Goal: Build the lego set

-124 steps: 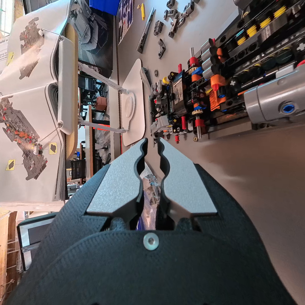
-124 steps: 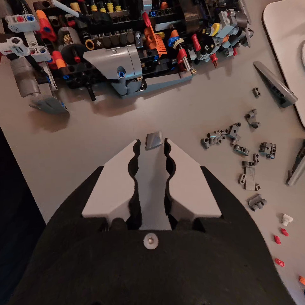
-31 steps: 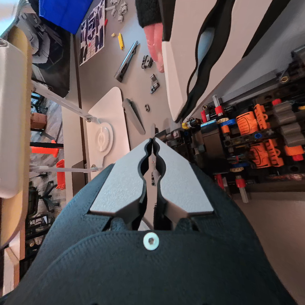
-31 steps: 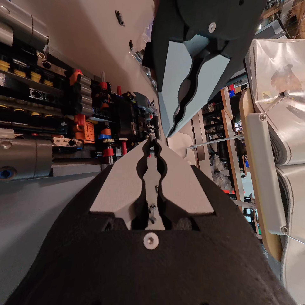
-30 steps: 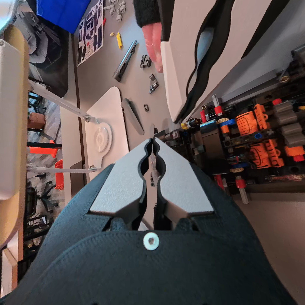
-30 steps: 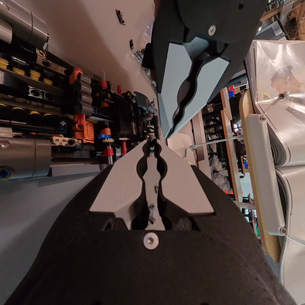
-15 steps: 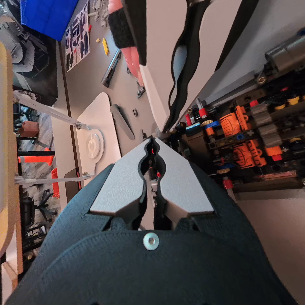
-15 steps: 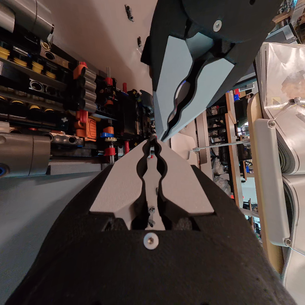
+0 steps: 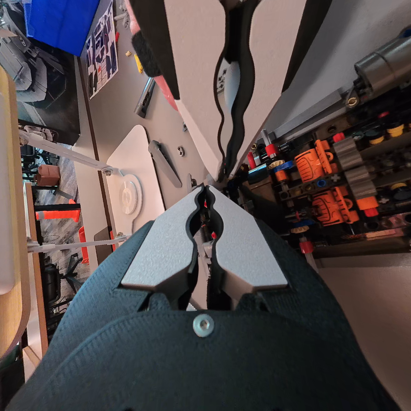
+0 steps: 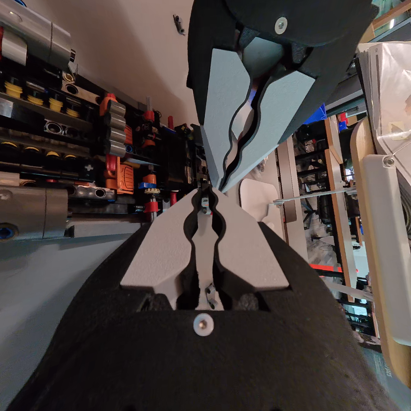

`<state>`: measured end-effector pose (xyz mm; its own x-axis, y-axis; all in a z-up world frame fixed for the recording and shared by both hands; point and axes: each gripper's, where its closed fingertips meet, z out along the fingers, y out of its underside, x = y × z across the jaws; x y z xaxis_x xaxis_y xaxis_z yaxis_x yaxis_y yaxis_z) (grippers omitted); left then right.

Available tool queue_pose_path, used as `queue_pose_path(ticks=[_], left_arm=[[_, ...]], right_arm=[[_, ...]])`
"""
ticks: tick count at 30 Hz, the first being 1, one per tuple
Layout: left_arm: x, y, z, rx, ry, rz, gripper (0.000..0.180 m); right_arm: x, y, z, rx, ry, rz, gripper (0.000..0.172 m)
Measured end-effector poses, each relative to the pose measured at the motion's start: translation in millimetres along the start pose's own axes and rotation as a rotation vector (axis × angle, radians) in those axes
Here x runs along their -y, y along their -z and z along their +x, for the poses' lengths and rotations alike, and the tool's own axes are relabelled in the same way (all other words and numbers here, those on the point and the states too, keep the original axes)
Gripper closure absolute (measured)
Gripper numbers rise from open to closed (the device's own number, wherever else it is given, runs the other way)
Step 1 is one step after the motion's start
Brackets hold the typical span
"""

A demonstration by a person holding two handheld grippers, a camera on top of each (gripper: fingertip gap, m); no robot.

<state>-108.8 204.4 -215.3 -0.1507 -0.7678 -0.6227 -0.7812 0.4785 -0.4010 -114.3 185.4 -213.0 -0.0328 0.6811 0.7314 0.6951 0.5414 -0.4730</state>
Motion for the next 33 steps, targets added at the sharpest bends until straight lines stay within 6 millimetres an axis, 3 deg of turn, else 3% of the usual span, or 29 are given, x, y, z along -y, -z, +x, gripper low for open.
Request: queue_pose_path(ticks=[16, 27, 33], left_arm=[[-0.7, -0.4, -0.3, 0.006, -0.024, -0.017, 0.18], [-1.5, -1.7, -1.3, 0.019, -0.049, -0.038, 0.18], [-1.5, -2.4, -1.8, 0.022, -0.056, -0.044, 0.18]], right_arm=[[2.9, 0.9, 0.8, 0.106, -0.276, 0.093, 0.169], [3.5, 11.7, 7.6, 0.161, -0.392, 0.178, 0.17], [-10.9, 5.5, 16.8, 0.151, -0.402, 0.143, 0.172]])
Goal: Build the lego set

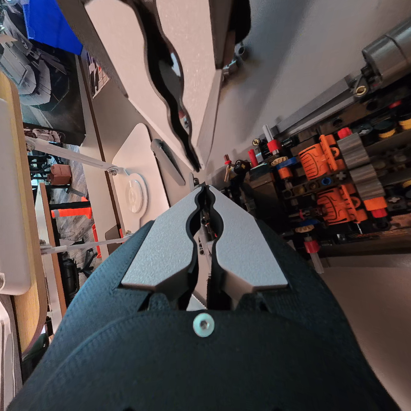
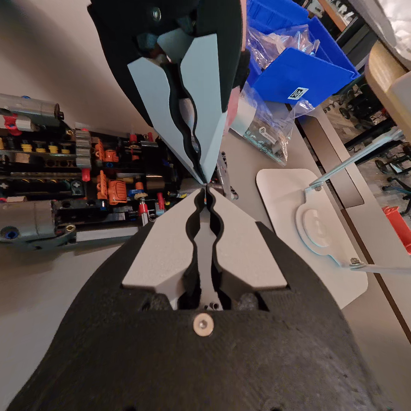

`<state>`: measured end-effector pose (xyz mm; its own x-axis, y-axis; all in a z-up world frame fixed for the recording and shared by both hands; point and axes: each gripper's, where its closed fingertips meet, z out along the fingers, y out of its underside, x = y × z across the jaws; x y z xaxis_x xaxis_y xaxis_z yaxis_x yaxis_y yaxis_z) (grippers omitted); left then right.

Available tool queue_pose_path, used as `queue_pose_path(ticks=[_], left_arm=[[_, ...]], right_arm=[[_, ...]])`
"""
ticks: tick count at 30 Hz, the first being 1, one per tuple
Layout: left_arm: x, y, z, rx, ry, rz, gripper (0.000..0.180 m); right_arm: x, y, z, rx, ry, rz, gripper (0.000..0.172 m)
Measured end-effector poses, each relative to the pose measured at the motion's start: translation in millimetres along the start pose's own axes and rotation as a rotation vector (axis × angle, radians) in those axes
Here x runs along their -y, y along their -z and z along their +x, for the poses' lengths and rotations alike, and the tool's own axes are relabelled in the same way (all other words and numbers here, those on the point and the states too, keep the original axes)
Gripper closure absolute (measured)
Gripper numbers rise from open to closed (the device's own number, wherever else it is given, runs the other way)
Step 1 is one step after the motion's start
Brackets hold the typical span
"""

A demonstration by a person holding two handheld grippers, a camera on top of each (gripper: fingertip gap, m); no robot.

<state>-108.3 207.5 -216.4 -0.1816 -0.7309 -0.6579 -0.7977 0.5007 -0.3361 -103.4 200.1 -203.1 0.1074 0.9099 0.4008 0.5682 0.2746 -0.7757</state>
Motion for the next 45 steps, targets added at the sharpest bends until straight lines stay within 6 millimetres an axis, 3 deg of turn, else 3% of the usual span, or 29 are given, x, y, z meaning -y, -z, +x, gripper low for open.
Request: queue_pose_path(ticks=[5, 21, 26, 45], left_arm=[[-0.3, -0.1, -0.2, 0.002, -0.004, -0.007, 0.18], [0.6, -1.6, -0.1, 0.029, -0.052, -0.047, 0.18], [0.7, -1.9, -0.5, 0.043, -0.066, -0.055, 0.18], [-0.3, -3.5, 0.6, 0.109, -0.102, -0.085, 0.18]], right_arm=[[-6.9, -9.5, 0.0, -0.007, 0.025, -0.035, 0.172], [-8.0, -11.4, -0.2, -0.076, 0.173, -0.082, 0.172], [1.1, -4.4, 4.9, -0.078, 0.13, -0.034, 0.172], [-6.3, -13.0, -4.3, -0.077, 0.211, -0.077, 0.172]])
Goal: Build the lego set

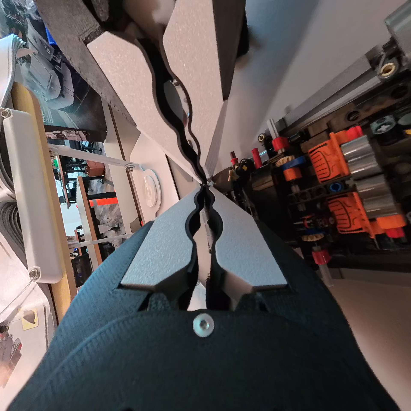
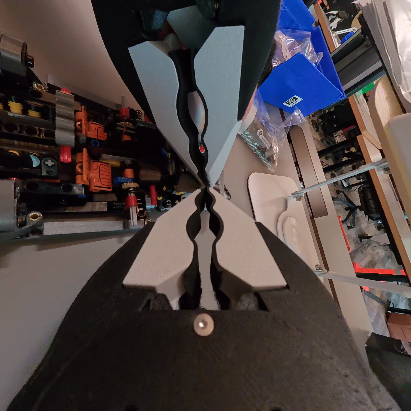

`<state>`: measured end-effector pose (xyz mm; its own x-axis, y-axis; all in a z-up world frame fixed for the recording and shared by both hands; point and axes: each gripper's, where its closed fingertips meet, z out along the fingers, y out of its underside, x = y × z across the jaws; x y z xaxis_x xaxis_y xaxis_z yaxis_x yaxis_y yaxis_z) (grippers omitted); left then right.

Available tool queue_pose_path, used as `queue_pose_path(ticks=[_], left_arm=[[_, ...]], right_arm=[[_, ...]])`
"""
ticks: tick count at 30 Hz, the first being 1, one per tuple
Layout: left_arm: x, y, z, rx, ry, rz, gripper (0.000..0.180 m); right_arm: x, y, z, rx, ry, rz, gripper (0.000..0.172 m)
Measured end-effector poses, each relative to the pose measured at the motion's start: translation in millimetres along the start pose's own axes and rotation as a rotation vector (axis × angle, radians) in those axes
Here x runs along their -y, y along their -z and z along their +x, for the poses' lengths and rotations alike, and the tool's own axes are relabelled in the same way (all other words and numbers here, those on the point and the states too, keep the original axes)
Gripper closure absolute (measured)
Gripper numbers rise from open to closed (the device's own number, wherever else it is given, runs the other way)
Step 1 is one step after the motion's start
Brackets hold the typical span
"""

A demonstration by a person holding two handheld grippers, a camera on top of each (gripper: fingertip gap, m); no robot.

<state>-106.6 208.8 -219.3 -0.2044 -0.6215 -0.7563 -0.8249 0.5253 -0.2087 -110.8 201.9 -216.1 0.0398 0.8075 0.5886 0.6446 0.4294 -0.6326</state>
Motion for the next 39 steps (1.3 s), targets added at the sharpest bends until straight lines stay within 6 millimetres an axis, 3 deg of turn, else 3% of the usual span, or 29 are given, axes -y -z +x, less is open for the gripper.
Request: queue_pose_path(ticks=[4, 9, 12, 17, 23, 28, 39], left_arm=[[2.9, 1.9, -0.9, 0.003, 0.036, 0.047, 0.18], [0.5, 13.0, -11.9, 0.019, 0.114, 0.084, 0.18], [0.6, 22.6, -18.3, 0.037, 0.168, 0.084, 0.18], [7.2, 22.4, -12.0, 0.019, 0.243, 0.059, 0.18], [2.4, 13.1, -3.1, 0.005, 0.285, -0.026, 0.18], [6.5, 7.1, 2.6, 0.016, 0.288, -0.08, 0.18], [4.4, 4.4, 2.5, -0.042, 0.209, -0.191, 0.18]], right_arm=[[3.8, 3.8, 4.3, -0.02, -0.023, 0.026, 0.172], [-0.4, 30.5, 26.7, -0.046, -0.074, 0.057, 0.172], [-11.4, 46.5, 29.7, -0.043, -0.114, 0.059, 0.172], [-33.1, 83.5, 10.7, -0.024, -0.152, 0.075, 0.172], [-58.4, 123.2, -20.0, -0.07, 0.007, 0.047, 0.172], [-71.7, 137.3, -26.2, -0.085, 0.045, 0.03, 0.172], [-76.1, 146.6, -30.7, -0.095, 0.012, 0.042, 0.172]])
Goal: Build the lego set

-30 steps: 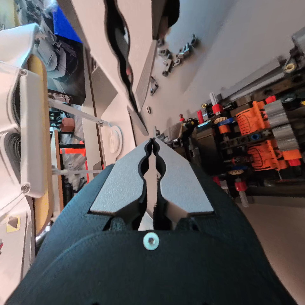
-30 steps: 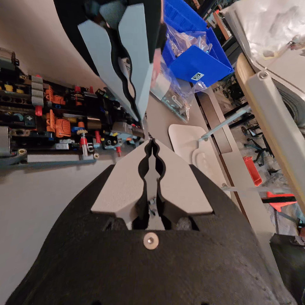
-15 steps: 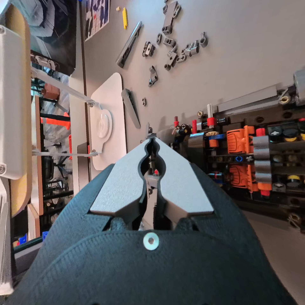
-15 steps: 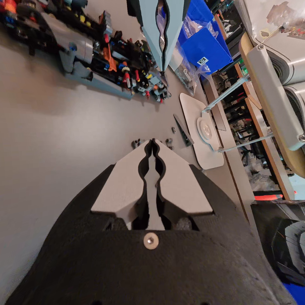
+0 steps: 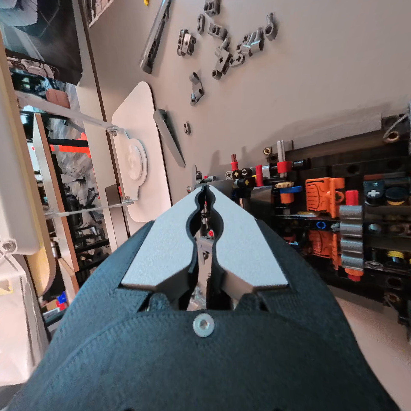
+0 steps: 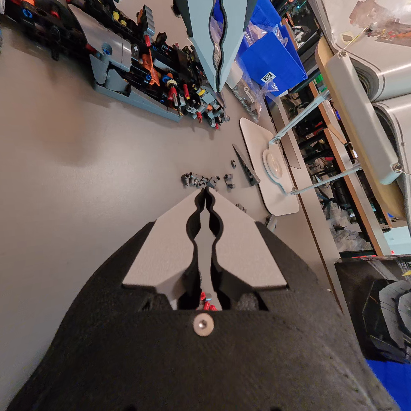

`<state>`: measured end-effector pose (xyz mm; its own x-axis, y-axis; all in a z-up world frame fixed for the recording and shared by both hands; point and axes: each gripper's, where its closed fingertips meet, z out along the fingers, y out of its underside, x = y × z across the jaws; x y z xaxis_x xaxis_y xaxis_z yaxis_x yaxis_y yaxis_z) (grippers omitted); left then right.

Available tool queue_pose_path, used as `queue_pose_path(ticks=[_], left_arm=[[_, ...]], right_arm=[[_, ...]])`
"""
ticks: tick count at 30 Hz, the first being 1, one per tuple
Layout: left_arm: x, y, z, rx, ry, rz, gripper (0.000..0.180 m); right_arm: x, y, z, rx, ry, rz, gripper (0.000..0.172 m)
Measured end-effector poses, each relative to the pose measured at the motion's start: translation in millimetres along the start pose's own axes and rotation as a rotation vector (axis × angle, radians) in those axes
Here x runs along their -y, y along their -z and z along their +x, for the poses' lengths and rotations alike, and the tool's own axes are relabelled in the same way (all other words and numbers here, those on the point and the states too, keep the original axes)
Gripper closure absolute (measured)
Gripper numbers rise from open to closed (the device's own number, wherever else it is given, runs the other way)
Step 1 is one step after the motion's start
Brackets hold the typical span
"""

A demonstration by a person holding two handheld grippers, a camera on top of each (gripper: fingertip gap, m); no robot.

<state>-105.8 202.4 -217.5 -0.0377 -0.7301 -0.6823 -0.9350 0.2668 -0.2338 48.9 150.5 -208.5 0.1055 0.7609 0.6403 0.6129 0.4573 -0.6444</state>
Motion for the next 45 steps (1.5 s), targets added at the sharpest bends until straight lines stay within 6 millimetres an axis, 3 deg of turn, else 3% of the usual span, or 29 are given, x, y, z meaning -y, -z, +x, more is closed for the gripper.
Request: queue_pose_path(ticks=[19, 27, 36, 45], left_arm=[[1.1, 1.8, 4.1, 0.068, -0.281, -0.142, 0.18], [0.7, 2.9, 6.3, 0.072, -0.317, -0.158, 0.18], [0.5, 6.2, 4.7, 0.076, -0.238, -0.124, 0.18], [-21.7, 43.8, -17.4, 0.217, 0.022, -0.158, 0.18]], right_arm=[[-4.8, -6.5, -9.0, 0.015, 0.027, -0.026, 0.172], [-4.9, -6.3, -8.9, 0.013, 0.031, -0.027, 0.172], [-0.4, -2.6, -3.3, -0.009, 0.022, -0.008, 0.172], [5.3, 3.2, 1.5, -0.04, 0.043, 0.007, 0.172]])
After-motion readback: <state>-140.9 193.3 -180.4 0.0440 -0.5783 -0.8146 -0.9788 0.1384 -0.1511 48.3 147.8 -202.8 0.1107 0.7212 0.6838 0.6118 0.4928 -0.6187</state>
